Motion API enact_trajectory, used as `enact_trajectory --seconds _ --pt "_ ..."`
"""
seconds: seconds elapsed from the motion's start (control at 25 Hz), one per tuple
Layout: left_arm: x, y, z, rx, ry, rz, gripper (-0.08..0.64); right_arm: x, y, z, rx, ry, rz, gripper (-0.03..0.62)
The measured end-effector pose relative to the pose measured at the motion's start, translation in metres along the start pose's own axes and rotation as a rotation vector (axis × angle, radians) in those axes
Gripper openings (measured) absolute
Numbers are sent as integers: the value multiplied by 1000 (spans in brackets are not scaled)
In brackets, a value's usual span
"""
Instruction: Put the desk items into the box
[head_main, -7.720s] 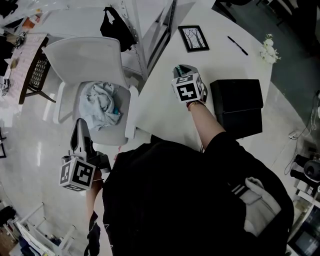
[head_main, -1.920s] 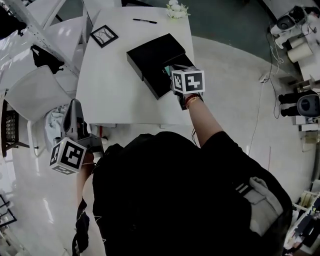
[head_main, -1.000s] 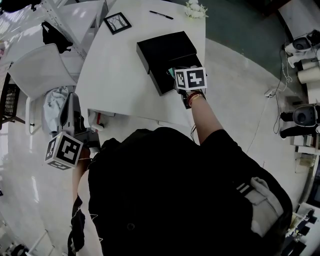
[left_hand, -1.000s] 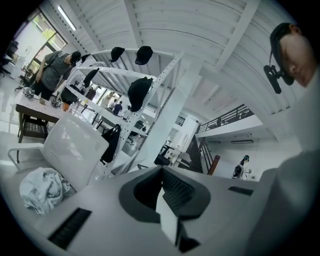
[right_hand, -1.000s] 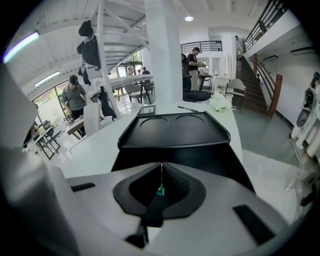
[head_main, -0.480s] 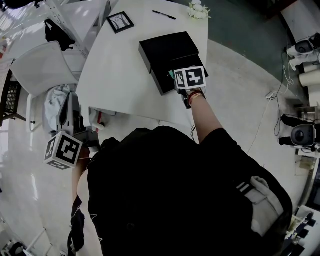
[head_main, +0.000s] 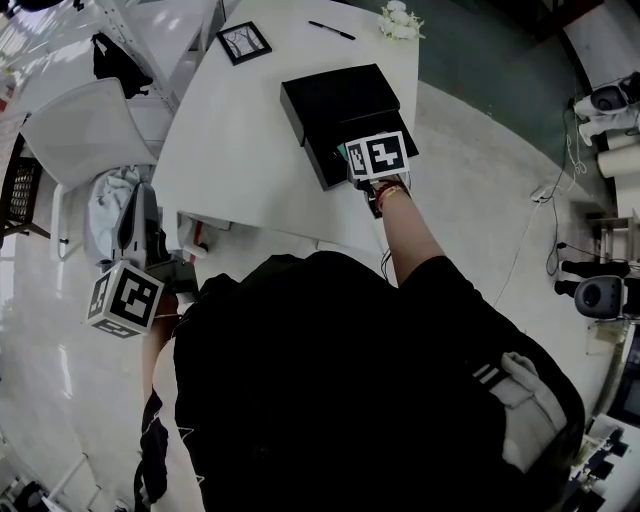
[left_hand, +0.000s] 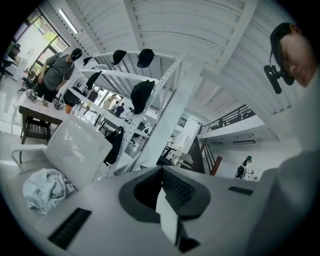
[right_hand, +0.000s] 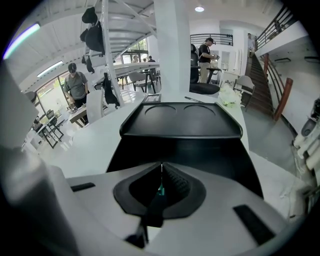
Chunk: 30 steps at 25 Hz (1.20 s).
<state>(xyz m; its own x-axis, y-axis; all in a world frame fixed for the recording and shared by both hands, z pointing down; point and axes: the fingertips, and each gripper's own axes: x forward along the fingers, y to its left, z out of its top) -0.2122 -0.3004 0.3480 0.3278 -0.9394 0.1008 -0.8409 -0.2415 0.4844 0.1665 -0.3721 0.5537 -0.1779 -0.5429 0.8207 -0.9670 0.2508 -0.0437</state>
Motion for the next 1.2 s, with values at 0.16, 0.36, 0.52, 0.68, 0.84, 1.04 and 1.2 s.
enact_trajectory --seconds 0.16,0.36,0.52,0.68,0.84,1.04,1.2 --pt "0 1 -1 0 -1 1 11 1 0 -2 -9 12 -6 12" --pt "1 1 -1 -4 0 -2 11 1 0 -2 -7 20 -6 14" --pt "2 1 0 -5 -2 -4 11 1 0 -2 -13 28 -3 14" --pt "5 1 0 -8 -1 -7 11 2 1 -4 -41 44 -9 14" --pt "7 2 0 -10 0 -6 11 4 2 -4 -59 65 -8 14" --pt "9 3 0 -13 4 -11 11 5 3 -7 -84 92 -17 14" --pt "14 4 0 -12 10 -16 11 6 4 -7 -79 97 -13 15"
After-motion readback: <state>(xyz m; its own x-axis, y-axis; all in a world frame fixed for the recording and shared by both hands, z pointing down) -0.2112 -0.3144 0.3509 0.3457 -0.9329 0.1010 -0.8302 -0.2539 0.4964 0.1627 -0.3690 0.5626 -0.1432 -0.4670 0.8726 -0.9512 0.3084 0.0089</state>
